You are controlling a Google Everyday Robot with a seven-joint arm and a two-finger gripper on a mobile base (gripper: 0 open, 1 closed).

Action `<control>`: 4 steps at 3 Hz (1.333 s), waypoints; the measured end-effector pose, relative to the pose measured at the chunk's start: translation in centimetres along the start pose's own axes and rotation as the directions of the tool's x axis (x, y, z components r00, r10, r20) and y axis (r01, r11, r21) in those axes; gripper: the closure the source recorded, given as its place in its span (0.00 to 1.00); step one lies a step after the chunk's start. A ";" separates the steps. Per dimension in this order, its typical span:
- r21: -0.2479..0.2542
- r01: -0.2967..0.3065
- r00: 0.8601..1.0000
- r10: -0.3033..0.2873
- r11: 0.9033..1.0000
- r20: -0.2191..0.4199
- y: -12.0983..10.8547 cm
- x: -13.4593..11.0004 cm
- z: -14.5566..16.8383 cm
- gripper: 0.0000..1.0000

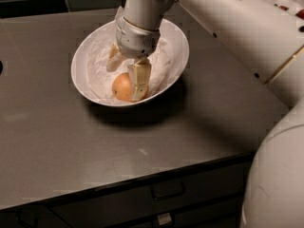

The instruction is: Pick orange from white bowl

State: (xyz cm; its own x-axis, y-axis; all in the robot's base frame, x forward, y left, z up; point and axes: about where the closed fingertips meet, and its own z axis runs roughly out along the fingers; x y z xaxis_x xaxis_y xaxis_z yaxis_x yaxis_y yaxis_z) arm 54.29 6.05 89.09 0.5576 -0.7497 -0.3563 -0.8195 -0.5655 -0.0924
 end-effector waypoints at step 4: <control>-0.017 -0.004 1.000 0.004 1.000 -0.017 -0.4 0.4 0.5 0.31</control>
Offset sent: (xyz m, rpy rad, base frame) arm -0.0070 -0.0130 -0.0054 -0.0719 0.0467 0.0191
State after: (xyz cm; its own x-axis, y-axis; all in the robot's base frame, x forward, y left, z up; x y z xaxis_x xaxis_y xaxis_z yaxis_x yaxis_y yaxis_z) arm 54.73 6.14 88.55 0.5565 -0.7576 -0.3412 -0.8195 -0.5681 -0.0752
